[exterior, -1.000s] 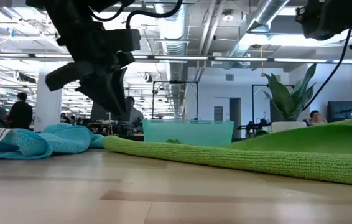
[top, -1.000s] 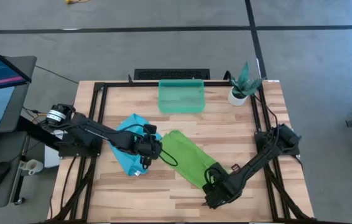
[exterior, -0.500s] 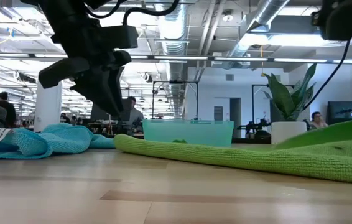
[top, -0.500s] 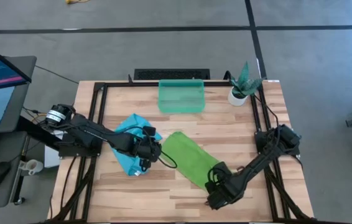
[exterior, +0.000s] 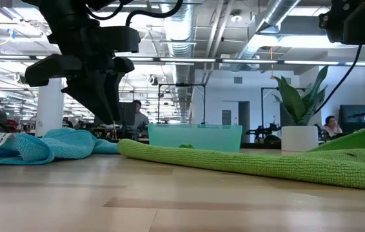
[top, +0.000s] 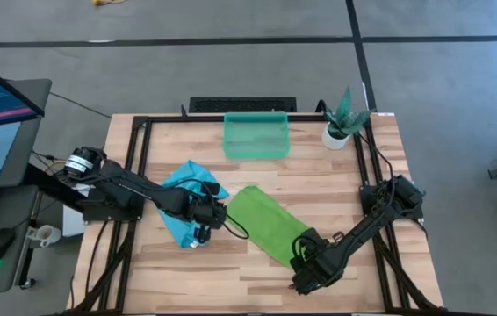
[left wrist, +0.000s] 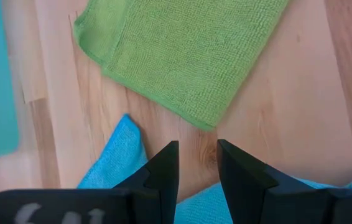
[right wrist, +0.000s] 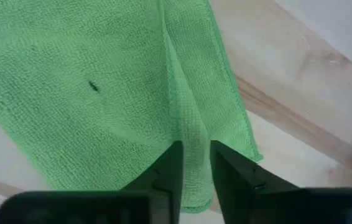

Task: Roll microfiber towels into tight, uniform cylinder then place into a basket
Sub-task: Fold the green microfiber cloth

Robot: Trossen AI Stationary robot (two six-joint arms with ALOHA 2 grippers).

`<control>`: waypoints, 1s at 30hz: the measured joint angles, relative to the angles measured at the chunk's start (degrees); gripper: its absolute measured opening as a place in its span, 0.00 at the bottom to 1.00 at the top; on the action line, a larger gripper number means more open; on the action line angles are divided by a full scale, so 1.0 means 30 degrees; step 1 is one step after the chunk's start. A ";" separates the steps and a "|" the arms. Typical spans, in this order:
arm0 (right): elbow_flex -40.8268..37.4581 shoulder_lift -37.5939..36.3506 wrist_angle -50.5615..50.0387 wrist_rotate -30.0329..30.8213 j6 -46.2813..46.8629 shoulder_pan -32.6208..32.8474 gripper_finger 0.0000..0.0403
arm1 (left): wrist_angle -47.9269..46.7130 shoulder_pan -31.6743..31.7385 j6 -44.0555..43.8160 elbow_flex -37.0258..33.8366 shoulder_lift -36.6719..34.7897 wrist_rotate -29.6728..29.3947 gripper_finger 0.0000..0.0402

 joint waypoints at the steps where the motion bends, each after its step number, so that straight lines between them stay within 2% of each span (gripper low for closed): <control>1: 0.0000 0.0000 -0.0025 -0.0013 -0.0016 0.0004 0.29 | 0.0005 0.0000 0.0093 0.0000 0.0000 0.0000 0.25; 6: 0.0158 0.0007 -0.1232 -0.0887 -0.0201 0.0000 0.35 | 0.0558 0.0078 0.0627 -0.0002 0.0000 0.0026 0.25; 12: 0.1734 0.0003 -0.4936 -0.1014 0.0326 0.0456 0.32 | 0.4991 0.0456 0.2070 -0.1455 0.0015 0.0067 0.25; 15: 0.2193 0.0000 -0.3822 -0.0054 -0.0249 0.0926 0.29 | 0.7878 0.0848 0.2141 -0.2319 0.0015 0.0228 0.25; 18: 0.1841 -0.0007 -0.0822 0.2102 -0.1214 0.1372 0.27 | 1.0407 0.1297 0.2141 -0.3087 0.0015 0.1784 0.25; 20: 0.1255 -0.0007 0.0636 0.3082 -0.1684 0.1486 0.25 | 1.1564 0.1590 0.2132 -0.3514 0.0199 0.2964 0.25; 22: 0.0624 -0.0007 0.1793 0.3560 -0.1839 0.1437 0.23 | 1.1803 0.1793 0.2075 -0.3947 0.0322 0.3331 0.25; 27: -0.0798 -0.0007 0.1975 0.3467 -0.1688 0.1084 0.20 | 1.2271 0.2200 0.1976 -0.4088 0.1868 0.3491 0.25; 30: -0.1244 0.0022 0.1845 0.2412 -0.1224 0.0865 0.19 | 1.2762 0.2267 0.1984 -0.4034 0.2869 0.3410 0.25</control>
